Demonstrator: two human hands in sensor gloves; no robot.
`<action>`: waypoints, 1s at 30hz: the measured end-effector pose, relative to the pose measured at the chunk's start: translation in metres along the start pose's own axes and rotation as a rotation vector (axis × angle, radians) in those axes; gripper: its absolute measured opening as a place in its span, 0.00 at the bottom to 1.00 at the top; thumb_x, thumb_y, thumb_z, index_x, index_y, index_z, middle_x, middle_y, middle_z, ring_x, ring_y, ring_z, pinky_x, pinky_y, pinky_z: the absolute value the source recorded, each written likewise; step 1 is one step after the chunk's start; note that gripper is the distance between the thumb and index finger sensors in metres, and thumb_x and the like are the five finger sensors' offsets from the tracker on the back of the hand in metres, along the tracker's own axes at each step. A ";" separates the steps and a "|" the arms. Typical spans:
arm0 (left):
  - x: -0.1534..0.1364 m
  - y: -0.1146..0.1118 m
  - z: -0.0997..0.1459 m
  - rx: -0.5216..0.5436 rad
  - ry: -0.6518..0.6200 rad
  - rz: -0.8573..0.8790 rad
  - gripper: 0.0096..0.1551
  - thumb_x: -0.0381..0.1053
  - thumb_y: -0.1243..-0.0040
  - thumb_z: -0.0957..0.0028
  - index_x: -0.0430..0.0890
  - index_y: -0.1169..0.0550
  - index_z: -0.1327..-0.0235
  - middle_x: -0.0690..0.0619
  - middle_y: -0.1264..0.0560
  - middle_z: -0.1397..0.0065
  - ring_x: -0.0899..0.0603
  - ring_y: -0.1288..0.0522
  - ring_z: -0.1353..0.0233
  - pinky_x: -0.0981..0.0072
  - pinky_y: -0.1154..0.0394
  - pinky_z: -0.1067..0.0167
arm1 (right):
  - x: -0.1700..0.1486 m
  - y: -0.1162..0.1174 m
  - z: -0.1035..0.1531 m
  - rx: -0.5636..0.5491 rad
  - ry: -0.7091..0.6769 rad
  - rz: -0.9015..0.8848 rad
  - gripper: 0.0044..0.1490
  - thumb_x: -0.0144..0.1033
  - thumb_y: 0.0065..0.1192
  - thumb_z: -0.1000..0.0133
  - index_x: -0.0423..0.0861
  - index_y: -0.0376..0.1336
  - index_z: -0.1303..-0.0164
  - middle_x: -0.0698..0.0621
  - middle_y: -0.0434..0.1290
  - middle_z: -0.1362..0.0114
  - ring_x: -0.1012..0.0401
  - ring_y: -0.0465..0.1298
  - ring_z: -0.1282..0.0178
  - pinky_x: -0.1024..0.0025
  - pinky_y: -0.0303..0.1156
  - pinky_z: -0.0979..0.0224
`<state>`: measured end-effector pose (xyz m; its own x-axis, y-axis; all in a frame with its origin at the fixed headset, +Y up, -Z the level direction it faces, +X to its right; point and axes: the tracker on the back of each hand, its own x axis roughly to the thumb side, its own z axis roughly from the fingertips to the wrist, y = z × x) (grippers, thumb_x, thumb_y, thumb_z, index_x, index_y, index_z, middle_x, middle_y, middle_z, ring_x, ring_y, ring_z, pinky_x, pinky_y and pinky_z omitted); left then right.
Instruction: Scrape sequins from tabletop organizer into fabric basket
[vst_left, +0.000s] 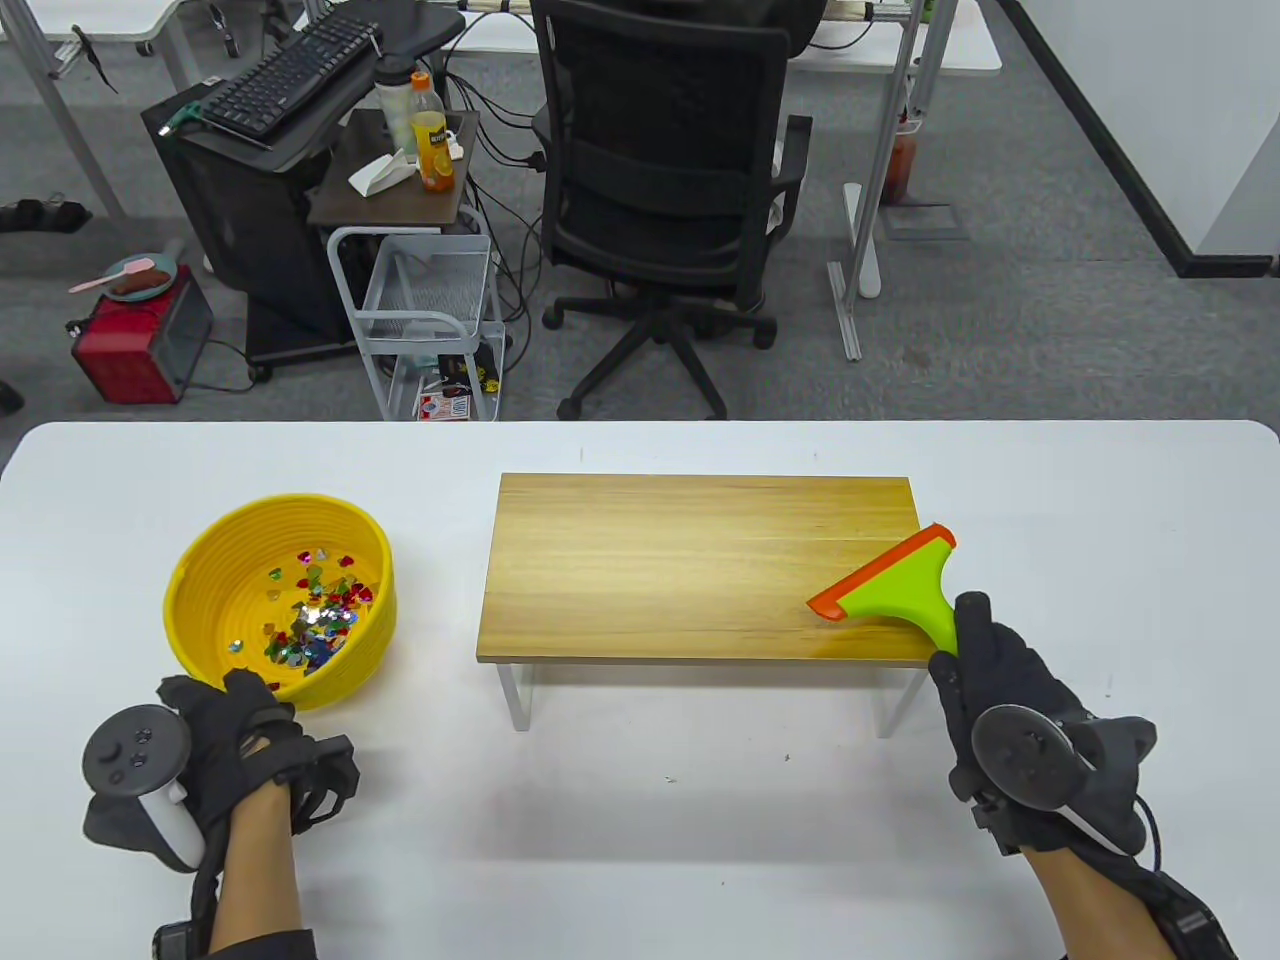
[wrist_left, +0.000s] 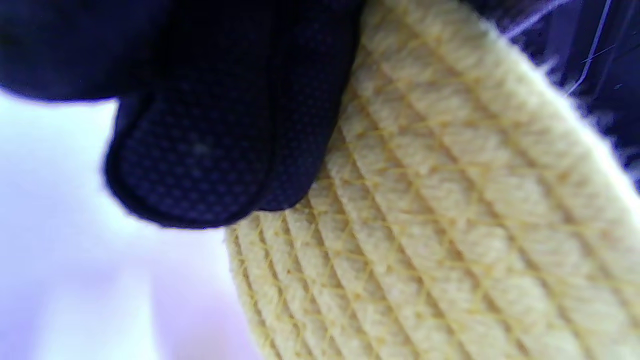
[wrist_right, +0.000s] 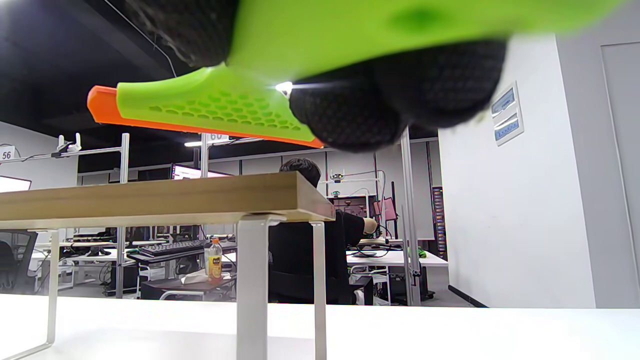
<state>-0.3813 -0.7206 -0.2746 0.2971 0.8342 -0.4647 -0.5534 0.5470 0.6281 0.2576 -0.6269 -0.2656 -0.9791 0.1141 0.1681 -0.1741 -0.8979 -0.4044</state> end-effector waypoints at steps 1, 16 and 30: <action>-0.003 -0.001 -0.001 -0.001 0.009 -0.002 0.39 0.52 0.43 0.48 0.30 0.41 0.36 0.34 0.12 0.64 0.37 0.11 0.72 0.50 0.15 0.78 | 0.000 0.001 0.000 0.002 0.001 0.000 0.39 0.44 0.54 0.35 0.36 0.51 0.19 0.39 0.72 0.29 0.47 0.82 0.48 0.59 0.81 0.48; -0.004 -0.008 -0.002 -0.045 -0.013 -0.219 0.52 0.65 0.45 0.48 0.38 0.53 0.28 0.23 0.43 0.28 0.18 0.37 0.34 0.28 0.28 0.49 | 0.000 -0.001 0.002 -0.002 -0.005 -0.004 0.39 0.44 0.54 0.34 0.36 0.51 0.19 0.39 0.71 0.29 0.47 0.82 0.48 0.59 0.81 0.48; 0.101 -0.034 0.085 -0.393 -0.798 -0.144 0.53 0.68 0.43 0.47 0.41 0.50 0.24 0.33 0.52 0.20 0.26 0.46 0.24 0.29 0.41 0.32 | 0.006 0.007 0.001 0.000 -0.019 0.010 0.39 0.44 0.54 0.34 0.35 0.51 0.19 0.38 0.71 0.29 0.47 0.82 0.48 0.59 0.81 0.48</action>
<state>-0.2664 -0.6489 -0.2895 0.7548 0.6406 0.1414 -0.6519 0.7083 0.2708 0.2504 -0.6327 -0.2661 -0.9786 0.0974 0.1813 -0.1647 -0.8988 -0.4062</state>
